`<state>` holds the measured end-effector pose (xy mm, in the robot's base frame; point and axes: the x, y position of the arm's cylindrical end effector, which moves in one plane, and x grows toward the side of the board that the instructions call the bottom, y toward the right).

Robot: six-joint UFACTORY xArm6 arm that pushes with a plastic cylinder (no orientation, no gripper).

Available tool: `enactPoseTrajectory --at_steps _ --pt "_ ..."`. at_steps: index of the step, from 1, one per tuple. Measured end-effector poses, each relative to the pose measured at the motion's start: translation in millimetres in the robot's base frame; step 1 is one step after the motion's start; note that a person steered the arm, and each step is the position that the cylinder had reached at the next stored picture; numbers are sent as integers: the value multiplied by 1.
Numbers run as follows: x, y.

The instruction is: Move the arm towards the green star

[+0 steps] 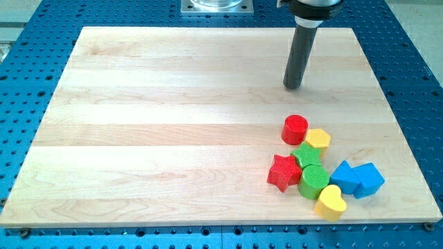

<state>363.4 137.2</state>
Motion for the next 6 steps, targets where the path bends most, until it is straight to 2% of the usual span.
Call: enactPoseTrajectory --at_steps 1,2,3,4,5,6 --pt "0 0" --pt "0 41" --pt "51 162" --pt "120 181" --pt "128 178" --pt "155 123"
